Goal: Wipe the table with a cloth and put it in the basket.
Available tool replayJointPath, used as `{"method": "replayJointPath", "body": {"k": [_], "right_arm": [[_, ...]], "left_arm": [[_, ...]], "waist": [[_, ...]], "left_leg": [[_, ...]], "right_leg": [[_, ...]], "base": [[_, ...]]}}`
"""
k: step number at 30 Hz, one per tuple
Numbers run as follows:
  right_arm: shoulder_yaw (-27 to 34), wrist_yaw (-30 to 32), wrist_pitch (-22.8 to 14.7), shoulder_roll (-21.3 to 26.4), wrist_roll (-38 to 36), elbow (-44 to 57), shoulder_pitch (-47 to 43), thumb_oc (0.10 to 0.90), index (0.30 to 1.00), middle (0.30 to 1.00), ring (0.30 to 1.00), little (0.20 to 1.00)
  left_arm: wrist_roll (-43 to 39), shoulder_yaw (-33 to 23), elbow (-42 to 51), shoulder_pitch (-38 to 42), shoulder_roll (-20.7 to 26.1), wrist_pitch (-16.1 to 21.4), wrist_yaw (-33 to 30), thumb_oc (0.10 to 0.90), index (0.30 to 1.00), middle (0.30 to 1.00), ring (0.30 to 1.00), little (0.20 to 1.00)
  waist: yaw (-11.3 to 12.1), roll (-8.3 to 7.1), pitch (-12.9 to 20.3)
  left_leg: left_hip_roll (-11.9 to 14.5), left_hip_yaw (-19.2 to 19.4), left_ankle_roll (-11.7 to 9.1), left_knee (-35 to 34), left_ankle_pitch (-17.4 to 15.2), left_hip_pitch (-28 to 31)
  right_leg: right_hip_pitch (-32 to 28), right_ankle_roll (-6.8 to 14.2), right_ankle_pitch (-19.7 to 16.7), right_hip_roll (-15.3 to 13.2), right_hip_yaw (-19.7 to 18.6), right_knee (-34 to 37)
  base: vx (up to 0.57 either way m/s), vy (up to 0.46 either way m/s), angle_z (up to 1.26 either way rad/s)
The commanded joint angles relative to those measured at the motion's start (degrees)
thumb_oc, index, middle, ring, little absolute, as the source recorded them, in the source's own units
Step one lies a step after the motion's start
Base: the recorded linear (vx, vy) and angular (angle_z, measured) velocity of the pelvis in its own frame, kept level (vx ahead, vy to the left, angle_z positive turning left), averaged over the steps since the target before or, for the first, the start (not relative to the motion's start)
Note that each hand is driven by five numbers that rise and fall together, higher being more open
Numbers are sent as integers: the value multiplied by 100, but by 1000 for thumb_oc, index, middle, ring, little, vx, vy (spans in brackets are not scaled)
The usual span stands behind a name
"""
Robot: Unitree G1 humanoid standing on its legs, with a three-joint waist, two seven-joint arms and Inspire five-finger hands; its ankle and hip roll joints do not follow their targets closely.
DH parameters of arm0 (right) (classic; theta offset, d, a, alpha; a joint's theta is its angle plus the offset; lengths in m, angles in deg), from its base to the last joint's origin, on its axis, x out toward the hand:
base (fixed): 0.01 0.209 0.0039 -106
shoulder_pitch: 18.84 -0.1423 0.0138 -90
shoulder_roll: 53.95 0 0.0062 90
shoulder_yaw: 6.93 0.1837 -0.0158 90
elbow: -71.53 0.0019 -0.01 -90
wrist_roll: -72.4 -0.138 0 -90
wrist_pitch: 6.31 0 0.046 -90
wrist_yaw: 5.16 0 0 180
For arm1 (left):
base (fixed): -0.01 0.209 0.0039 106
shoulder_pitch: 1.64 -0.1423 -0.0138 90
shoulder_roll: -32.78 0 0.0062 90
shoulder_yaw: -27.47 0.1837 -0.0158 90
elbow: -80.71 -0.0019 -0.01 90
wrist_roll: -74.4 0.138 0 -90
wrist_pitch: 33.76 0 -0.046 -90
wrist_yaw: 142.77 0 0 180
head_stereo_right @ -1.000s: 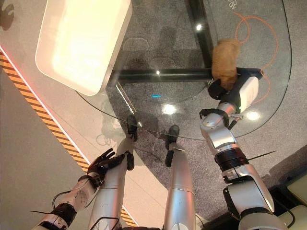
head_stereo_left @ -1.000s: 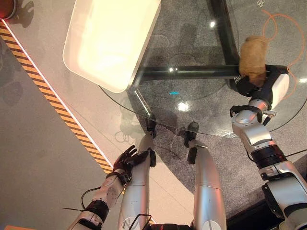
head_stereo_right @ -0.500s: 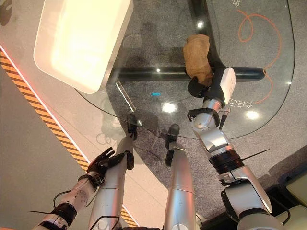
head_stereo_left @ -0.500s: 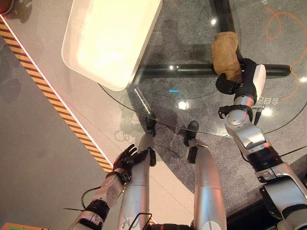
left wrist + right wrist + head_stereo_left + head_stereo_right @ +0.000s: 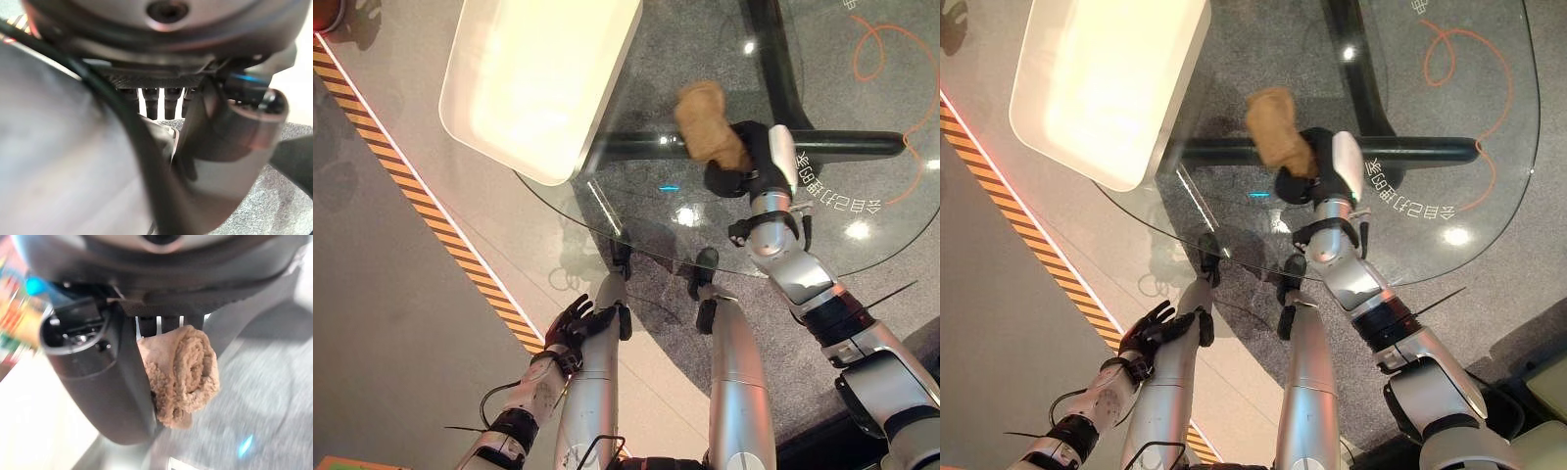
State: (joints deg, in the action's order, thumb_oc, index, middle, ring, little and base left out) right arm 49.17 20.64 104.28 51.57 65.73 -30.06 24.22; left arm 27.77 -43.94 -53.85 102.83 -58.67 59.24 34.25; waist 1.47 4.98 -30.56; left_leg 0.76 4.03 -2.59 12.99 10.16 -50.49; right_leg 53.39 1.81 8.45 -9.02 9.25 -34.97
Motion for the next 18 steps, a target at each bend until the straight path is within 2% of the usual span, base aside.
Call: {"method": "replayJointPath", "body": {"k": [1,6,13,18], "right_arm": [[-398,-387,-520,-261,131,798,-212,100,300,300,300,200],[-526,-512,-580,-293,126,882,-264,100,300,300,300,200],[-664,-619,-474,-253,252,914,-300,100,300,300,300,200],[-703,-497,-461,-191,214,896,-275,100,300,300,300,200]], "left_arm": [[189,393,-400,-533,-135,-230,72,800,900,900,900,900],[178,450,-354,-494,-133,-275,13,800,900,900,900,900],[126,498,-345,-466,-118,-372,-53,800,900,900,900,900],[111,523,-378,-465,-82,-368,-36,800,900,900,900,900]], "waist": [[66,84,77],[84,78,77],[90,79,77],[85,76,77]], "left_leg": [[-422,437,88,1173,-1282,-158],[-420,437,99,1196,-1291,-168],[-412,442,102,1199,-1295,-153],[-400,452,110,1204,-1299,-150]], "right_leg": [[107,323,-1066,185,22,1359],[116,332,-1068,167,38,1338],[129,350,-1084,137,57,1314],[131,353,-1094,123,70,1314]], "base": [[9,7,3],[5,-1,4],[4,2,5],[0,0,0]]}}
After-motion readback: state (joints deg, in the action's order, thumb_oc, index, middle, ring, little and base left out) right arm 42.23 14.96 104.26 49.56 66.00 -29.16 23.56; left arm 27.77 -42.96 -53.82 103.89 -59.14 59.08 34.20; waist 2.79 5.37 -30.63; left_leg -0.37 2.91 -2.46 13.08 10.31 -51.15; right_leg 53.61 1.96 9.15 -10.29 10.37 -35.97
